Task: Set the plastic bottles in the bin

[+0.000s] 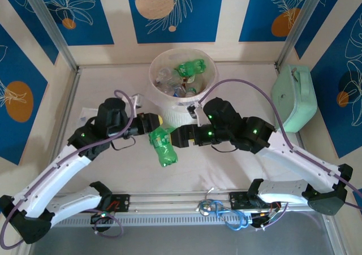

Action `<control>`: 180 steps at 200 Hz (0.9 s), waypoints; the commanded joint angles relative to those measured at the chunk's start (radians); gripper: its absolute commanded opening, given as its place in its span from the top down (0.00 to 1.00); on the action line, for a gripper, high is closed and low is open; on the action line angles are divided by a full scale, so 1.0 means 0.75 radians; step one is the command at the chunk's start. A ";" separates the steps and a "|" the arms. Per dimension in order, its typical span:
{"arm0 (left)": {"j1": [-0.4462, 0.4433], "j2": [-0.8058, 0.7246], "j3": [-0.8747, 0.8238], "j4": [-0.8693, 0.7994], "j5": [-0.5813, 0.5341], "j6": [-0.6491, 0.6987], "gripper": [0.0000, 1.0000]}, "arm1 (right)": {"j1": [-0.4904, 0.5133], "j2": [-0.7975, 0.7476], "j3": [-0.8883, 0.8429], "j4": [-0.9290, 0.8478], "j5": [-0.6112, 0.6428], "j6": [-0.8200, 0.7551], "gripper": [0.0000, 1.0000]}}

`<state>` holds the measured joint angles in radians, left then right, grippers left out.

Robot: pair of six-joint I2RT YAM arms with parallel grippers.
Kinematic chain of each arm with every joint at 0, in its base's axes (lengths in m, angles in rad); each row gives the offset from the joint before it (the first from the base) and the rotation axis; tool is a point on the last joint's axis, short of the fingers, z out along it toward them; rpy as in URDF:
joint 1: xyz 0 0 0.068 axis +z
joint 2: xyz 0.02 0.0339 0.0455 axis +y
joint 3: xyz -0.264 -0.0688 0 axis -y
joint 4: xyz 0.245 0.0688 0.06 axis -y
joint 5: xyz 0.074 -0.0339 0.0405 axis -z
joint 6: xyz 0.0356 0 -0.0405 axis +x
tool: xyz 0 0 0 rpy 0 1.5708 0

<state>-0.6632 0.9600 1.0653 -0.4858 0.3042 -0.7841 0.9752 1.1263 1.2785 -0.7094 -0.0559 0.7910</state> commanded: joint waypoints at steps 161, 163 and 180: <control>0.066 0.323 0.193 0.474 0.550 -0.007 0.71 | -0.090 0.084 0.102 0.122 -0.221 -0.065 0.27; 0.067 0.323 0.191 0.474 0.550 -0.009 0.71 | -0.091 0.084 0.102 0.123 -0.220 -0.065 0.27; 0.072 0.325 0.187 0.490 0.550 -0.025 0.70 | -0.096 0.076 0.106 0.124 -0.212 -0.065 0.31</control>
<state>-0.6224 1.1954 1.1870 -0.1909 0.6930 -0.7776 0.9031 1.1950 1.3354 -0.6430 -0.2031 0.7582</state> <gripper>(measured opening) 0.307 0.710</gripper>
